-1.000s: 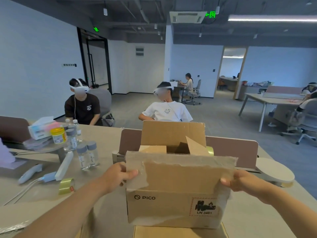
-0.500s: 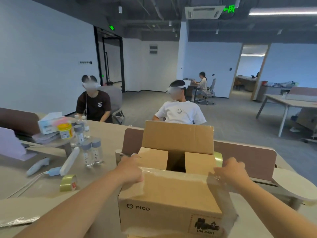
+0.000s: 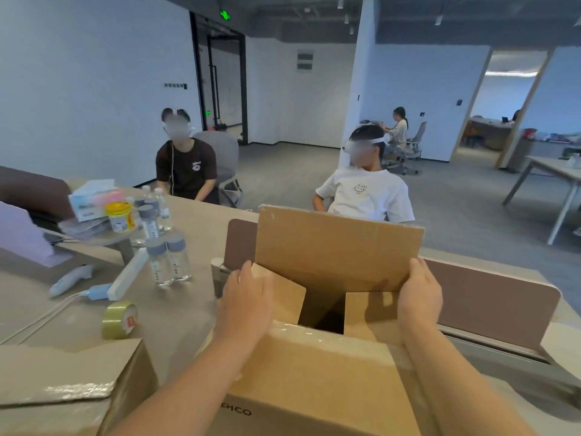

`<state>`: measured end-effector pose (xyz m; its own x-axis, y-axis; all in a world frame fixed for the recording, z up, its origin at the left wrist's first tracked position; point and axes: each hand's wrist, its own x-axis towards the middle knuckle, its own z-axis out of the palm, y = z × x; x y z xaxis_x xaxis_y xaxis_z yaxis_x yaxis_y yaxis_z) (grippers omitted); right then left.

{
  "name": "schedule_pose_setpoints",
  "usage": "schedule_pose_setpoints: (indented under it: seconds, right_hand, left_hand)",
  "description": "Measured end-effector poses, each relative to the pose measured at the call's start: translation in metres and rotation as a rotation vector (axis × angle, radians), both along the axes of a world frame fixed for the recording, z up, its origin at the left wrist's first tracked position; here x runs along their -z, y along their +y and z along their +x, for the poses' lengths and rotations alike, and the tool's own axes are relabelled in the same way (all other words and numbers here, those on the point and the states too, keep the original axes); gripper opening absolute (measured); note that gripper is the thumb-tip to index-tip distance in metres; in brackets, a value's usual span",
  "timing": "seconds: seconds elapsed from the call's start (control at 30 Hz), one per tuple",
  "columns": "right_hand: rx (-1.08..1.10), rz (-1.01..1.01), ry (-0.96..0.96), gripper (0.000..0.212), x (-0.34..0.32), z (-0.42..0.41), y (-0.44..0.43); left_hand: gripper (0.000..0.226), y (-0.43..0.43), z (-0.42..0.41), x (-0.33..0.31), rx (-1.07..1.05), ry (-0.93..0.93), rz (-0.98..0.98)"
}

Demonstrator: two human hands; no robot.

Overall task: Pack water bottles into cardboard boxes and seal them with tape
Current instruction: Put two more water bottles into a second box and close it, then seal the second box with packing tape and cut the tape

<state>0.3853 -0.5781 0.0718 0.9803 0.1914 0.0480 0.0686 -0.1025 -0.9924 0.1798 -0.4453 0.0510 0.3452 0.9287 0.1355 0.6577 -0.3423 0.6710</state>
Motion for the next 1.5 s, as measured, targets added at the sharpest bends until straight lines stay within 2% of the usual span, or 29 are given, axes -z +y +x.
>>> schedule_pose_setpoints:
  seconds: [0.07, 0.17, 0.23, 0.3, 0.4, 0.47, 0.5, 0.57, 0.63, 0.73, 0.83, 0.93, 1.0, 1.13, 1.27, 1.33, 1.43, 1.5]
  right_hand:
    - [0.098, 0.188, 0.145, 0.039, -0.001, 0.000, -0.007]
    - [0.057, 0.316, 0.342, 0.047, -0.003, -0.006, -0.018]
    - [-0.045, 0.276, 0.384, 0.042, -0.009, -0.009, -0.024]
    - [-0.165, 0.103, 0.347, 0.030, -0.019, -0.012, -0.038]
    - [-0.406, -0.178, 0.204, 0.015, -0.034, -0.016, -0.063]
    - [-0.478, -0.384, 0.086, 0.020, -0.045, -0.021, -0.065]
    - [-0.475, -0.503, 0.018, 0.023, -0.047, -0.025, -0.063]
    - [-0.454, -0.719, -0.133, 0.020, -0.039, -0.035, -0.053]
    - [-0.344, -0.833, -0.309, 0.018, -0.016, -0.051, -0.045]
    - [-0.181, -1.065, -0.646, 0.027, 0.017, -0.078, -0.039]
    - [-0.110, -0.962, -0.657, 0.022, 0.015, -0.078, -0.038]
    - [-0.107, -0.830, -0.594, 0.014, 0.015, -0.068, -0.042]
    - [-0.096, -0.765, -0.525, 0.017, 0.020, -0.067, -0.044]
    - [-0.027, -0.812, -0.532, 0.018, 0.027, -0.061, -0.036]
    - [-0.054, -0.803, -0.528, 0.016, 0.030, -0.060, -0.037]
    - [-0.069, -0.728, -0.411, 0.013, 0.021, -0.055, -0.038]
    - [-0.111, -0.382, 0.028, 0.020, 0.000, -0.013, -0.041]
    - [-0.092, -0.273, 0.165, 0.019, -0.005, 0.019, -0.044]
  left_hand:
    - [0.062, -0.002, -0.003, 0.001, -0.017, -0.135, 0.012]
    - [0.066, -0.009, -0.007, -0.005, -0.001, -0.298, 0.098]
    - [0.062, -0.014, -0.012, -0.009, 0.017, -0.404, 0.170]
    - [0.058, -0.016, -0.016, -0.012, 0.048, -0.383, 0.229]
    - [0.039, -0.017, -0.013, -0.007, 0.129, 0.008, 0.295]
    - [0.037, -0.024, -0.009, -0.007, 0.190, 0.244, 0.370]
    - [0.039, -0.027, -0.008, -0.009, 0.215, 0.265, 0.381]
    - [0.040, -0.030, -0.010, -0.010, 0.239, 0.185, 0.345]
    - [0.036, -0.028, -0.007, -0.009, 0.229, 0.132, 0.317]
    - [0.025, -0.020, 0.004, -0.013, 0.280, 0.270, 0.349]
    - [0.027, -0.004, 0.036, -0.031, 0.402, 0.429, 0.328]
    - [0.030, 0.008, 0.084, -0.049, 0.504, 0.347, 0.210]
    - [0.033, 0.001, 0.113, -0.047, 0.577, 0.303, 0.269]
    - [0.039, -0.015, 0.141, -0.012, 0.674, 0.325, 0.280]
    - [0.046, -0.021, 0.136, 0.004, 0.630, 0.333, 0.366]
    - [0.046, -0.018, 0.138, 0.001, 0.642, 0.340, 0.326]
    - [0.050, -0.014, 0.148, -0.005, 0.640, 0.382, 0.197]
    - [0.053, -0.009, 0.156, -0.009, 0.592, 0.419, 0.058]
